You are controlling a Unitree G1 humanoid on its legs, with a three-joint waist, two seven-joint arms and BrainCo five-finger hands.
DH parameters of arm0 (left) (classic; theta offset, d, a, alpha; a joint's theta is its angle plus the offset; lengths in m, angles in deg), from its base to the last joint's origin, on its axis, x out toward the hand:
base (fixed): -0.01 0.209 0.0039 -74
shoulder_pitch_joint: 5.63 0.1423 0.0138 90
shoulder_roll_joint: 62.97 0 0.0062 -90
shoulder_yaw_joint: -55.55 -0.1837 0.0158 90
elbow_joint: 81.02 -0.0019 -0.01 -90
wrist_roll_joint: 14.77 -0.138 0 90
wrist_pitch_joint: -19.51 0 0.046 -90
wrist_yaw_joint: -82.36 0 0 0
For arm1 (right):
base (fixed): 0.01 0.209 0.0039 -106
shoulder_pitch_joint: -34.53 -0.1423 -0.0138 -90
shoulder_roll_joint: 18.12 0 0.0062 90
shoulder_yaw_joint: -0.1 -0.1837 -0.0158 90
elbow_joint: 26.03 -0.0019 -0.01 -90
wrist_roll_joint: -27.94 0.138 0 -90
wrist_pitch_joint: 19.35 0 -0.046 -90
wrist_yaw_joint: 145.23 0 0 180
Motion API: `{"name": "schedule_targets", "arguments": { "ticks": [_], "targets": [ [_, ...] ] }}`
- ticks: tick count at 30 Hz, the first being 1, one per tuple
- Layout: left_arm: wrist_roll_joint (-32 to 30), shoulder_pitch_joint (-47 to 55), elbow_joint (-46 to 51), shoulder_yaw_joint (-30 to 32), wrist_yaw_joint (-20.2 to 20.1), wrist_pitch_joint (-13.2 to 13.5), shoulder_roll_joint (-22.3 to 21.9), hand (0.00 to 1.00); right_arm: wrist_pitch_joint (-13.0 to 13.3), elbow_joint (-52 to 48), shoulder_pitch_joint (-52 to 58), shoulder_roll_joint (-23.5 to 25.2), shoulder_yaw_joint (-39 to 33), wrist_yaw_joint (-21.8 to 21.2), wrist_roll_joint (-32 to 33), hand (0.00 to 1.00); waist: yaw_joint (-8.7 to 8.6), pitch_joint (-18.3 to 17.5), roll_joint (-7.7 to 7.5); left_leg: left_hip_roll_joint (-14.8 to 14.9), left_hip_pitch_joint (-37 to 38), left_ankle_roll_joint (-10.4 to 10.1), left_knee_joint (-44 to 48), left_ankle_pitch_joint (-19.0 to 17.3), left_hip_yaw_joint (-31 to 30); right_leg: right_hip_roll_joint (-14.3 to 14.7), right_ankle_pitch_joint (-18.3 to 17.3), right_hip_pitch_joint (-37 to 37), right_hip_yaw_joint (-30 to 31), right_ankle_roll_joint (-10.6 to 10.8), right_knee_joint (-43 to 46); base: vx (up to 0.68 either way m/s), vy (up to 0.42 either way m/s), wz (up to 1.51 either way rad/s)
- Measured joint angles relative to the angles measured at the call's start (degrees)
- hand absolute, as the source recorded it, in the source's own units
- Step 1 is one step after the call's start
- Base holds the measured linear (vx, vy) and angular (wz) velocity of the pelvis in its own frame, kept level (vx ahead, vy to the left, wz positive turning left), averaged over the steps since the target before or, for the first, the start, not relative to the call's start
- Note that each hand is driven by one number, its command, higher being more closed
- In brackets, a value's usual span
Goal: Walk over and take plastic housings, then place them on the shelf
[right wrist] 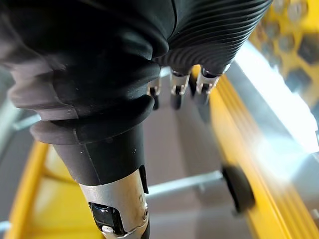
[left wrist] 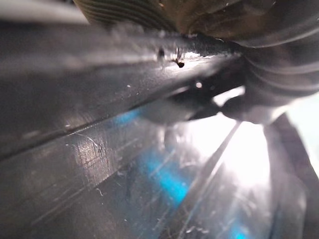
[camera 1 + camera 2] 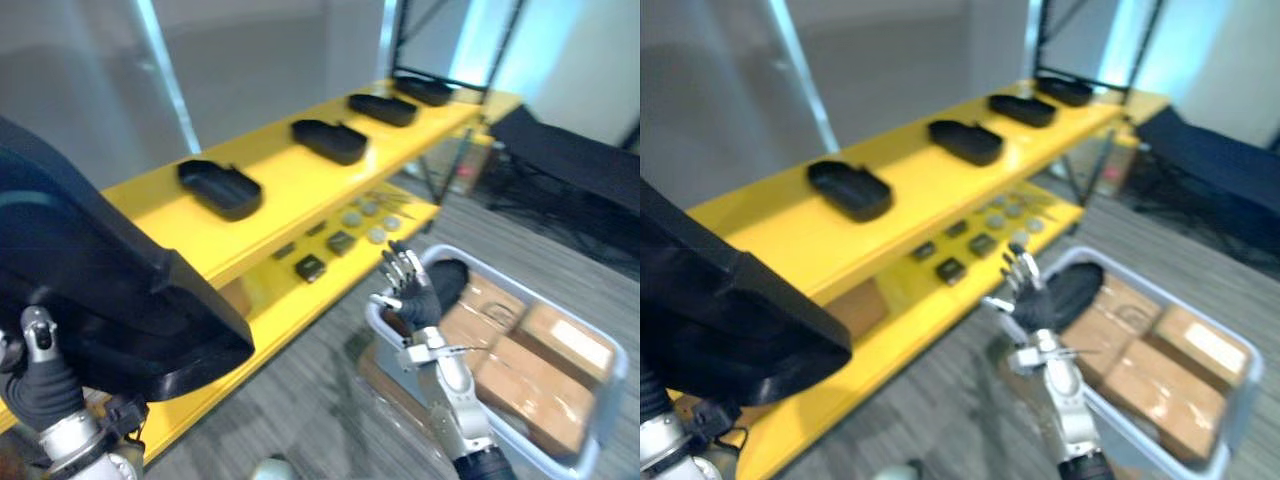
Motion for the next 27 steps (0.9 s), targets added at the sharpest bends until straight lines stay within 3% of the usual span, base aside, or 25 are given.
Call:
{"name": "schedule_targets", "arguments": {
  "ticks": [2,3,4,6,12,14,17,18,21,22,23,24,25,26,27],
  "targets": [
    [2.2,-1.3,0.0,-0.3,-2.3,0.5,2.2,1.0,0.0,-0.1,0.2,0.4,-0.3,0.1,-0.4,0.0,-0.77,0.6,0.05,-1.2,0.2,0.5,-1.4,1.0,-2.8,-0.7,-4.3,-0.3,4.2,-3.0,3.6,0.04,0.1,0.85],
    [2.7,-2.3,0.0,-0.3,-3.5,1.1,3.6,1.0,0.0,-0.5,0.6,0.5,-1.0,0.1,-0.4,0.0,-1.24,0.9,-0.34,-1.7,0.2,0.5,-2.1,1.6,-4.5,-0.8,-7.5,-1.2,9.3,-4.8,6.0,0.02,0.023,0.82],
    [3.8,-3.5,0.0,-0.5,-4.7,1.5,5.0,1.0,0.0,-1.5,1.1,0.7,-2.0,0.2,-0.4,0.0,-2.05,1.5,-0.92,-2.2,0.2,0.0,-2.4,2.2,-6.1,-0.6,-9.7,-1.7,13.6,-4.7,7.7,0.02,-0.028,0.75],
    [4.3,-4.8,0.0,-1.1,-5.6,1.5,5.7,1.0,0.0,-3.0,2.1,0.8,-4.2,0.0,-0.3,0.0,-2.25,2.2,-1.15,-2.0,0.1,-1.2,-3.0,3.7,-7.8,-0.2,-10.1,-2.2,15.6,-3.8,9.4,0.01,-0.077,0.51],
    [3.8,-3.7,-0.1,-4.5,-5.2,1.3,5.6,1.0,0.1,-3.1,3.0,0.3,-7.6,-4.1,1.9,0.0,-3.35,3.3,-0.01,-1.2,0.1,-1.5,-3.2,4.8,-7.7,0.8,-11.2,-1.0,14.5,-1.5,9.1,-0.01,-0.068,0.12],
    [2.8,-4.1,-0.5,-5.8,-5.6,1.3,5.6,1.0,0.1,-3.5,4.0,0.4,-7.7,-4.8,1.9,0.0,-4.47,3.7,0.08,-1.3,0.0,0.3,-5.0,6.2,-4.5,0.2,-12.0,-0.1,11.8,-0.3,9.5,-0.08,-0.021,0.57],
    [1.2,-5.3,-2.1,-5.7,-6.3,1.7,5.7,1.0,1.3,-4.0,4.4,0.3,-8.9,-5.1,1.9,0.0,-5.16,5.0,0.21,-0.3,-0.1,0.2,-4.7,7.4,1.4,-0.9,-13.0,1.8,8.2,1.6,11.1,-0.05,0.008,0.65],
    [1.3,-5.4,-2.5,-5.6,-6.3,1.7,5.7,1.0,2.1,-4.0,4.3,0.4,-9.5,-5.0,1.9,0.0,-4.89,5.1,0.16,-0.9,-0.1,-0.1,-4.5,7.6,2.1,-1.9,-13.6,2.3,7.3,1.6,11.6,0.0,0.083,0.43],
    [1.3,-7.0,-2.5,-4.1,-6.5,1.9,6.4,1.0,4.3,-4.0,2.4,1.5,-10.1,-3.8,1.8,0.0,-4.23,6.0,-1.4,-3.7,-2.1,1.7,0.6,4.9,4.0,-5.4,-15.9,3.2,5.5,0.0,13.3,0.02,0.114,0.35],
    [1.3,-8.6,-2.5,-4.0,-6.6,2.1,7.1,1.0,5.2,-4.1,2.3,2.0,-11.0,-2.8,1.3,0.0,-4.06,6.4,-2.17,-4.2,-2.9,3.6,4.6,2.0,7.0,-6.6,-15.8,4.4,5.0,-1.1,15.4,0.11,0.131,0.37],
    [1.3,-9.3,-2.6,-3.8,-6.6,2.1,7.1,1.0,5.4,-4.0,2.3,1.9,-11.3,-2.4,1.0,0.0,-4.2,6.4,-2.04,-4.3,-3.2,3.2,6.3,0.9,7.3,-7.5,-15.5,4.4,5.7,-2.0,18.0,0.1,0.104,0.44],
    [1.3,-11.0,-3.5,-3.8,-6.9,2.1,7.2,1.0,6.0,-4.0,2.8,2.1,-11.6,-1.6,0.7,0.0,-4.66,6.4,-2.01,-5.3,-2.8,3.7,9.1,-1.2,6.1,-9.8,-13.5,2.4,8.9,-4.7,26.4,0.14,0.198,0.51],
    [1.3,-12.2,-4.2,-3.8,-6.9,2.0,7.7,1.0,6.9,-4.0,2.9,2.4,-11.9,-1.3,0.7,0.0,-5.0,6.4,-1.98,-5.7,-2.2,4.1,10.0,-2.8,5.3,-11.5,-9.1,-1.6,13.4,-9.4,35.2,0.1,0.202,0.45],
    [1.2,-12.6,-4.2,-3.6,-6.9,1.9,8.4,1.0,7.5,-4.0,2.7,2.6,-12.0,-1.3,0.7,0.0,-5.03,6.4,-1.91,-5.8,-1.3,4.4,9.7,-3.2,5.3,-12.2,-5.5,-4.0,16.0,-9.9,39.0,0.17,0.238,0.27],
    [0.9,-12.9,-4.2,-3.6,-6.5,1.7,10.1,1.0,8.2,-4.0,2.6,3.1,-12.1,-1.3,0.6,0.0,-5.1,6.7,-1.63,-5.5,0.8,5.0,8.3,-3.6,4.1,-12.5,1.7,-7.8,21.0,-9.0,45.7,0.16,0.121,0.17]
  ]
}}
